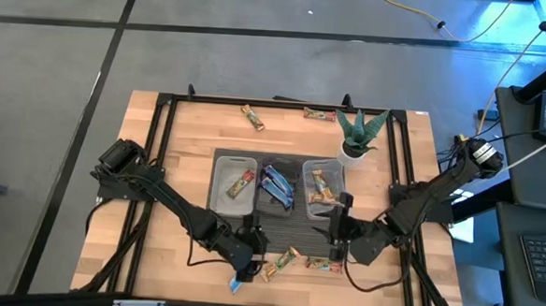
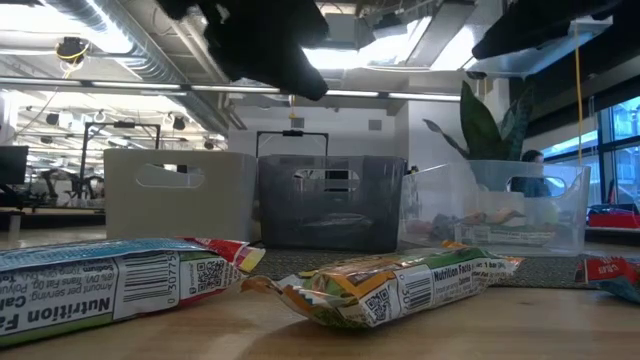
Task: Pick and place Granola Bars by type
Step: Put the red granola bar into the gray bin
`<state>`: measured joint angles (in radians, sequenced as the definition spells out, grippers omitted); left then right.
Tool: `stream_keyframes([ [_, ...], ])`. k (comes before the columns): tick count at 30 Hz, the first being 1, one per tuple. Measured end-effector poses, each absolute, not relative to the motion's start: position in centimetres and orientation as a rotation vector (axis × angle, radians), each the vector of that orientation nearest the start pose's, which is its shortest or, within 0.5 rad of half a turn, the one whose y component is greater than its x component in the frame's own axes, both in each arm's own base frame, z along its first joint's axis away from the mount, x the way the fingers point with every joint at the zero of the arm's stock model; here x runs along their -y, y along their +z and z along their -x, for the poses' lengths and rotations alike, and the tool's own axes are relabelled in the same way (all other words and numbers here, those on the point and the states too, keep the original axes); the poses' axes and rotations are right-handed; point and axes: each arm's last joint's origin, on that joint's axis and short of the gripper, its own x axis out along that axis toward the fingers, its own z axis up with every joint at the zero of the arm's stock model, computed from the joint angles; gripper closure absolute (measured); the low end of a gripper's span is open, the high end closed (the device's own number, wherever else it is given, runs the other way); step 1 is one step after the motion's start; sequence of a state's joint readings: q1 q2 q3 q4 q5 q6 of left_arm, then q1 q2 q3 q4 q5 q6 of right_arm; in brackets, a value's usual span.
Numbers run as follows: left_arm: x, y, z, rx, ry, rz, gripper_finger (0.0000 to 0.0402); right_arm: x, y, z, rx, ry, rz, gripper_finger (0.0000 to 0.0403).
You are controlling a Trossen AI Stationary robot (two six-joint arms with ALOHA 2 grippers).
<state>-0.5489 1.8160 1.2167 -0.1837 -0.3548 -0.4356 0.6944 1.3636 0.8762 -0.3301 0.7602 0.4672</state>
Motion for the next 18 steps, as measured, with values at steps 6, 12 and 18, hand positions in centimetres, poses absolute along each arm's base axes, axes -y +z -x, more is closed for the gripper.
stream_keyframes([
  [6,20.3,20.3,-33.1,-0.77,-0.104,0.176,0.0145,-15.7,23.3,-22.1,-0.565,-0.212,0.098,0.0231],
  [12,21.2,20.2,-32.3,-0.773,-0.043,0.248,0.015,-15.7,23.3,-22.0,-0.565,-0.212,0.099,0.0231],
  [18,22.0,19.9,-31.2,-0.813,0.039,0.354,0.0151,-15.7,23.3,-22.1,-0.565,-0.212,0.1,0.0231],
])
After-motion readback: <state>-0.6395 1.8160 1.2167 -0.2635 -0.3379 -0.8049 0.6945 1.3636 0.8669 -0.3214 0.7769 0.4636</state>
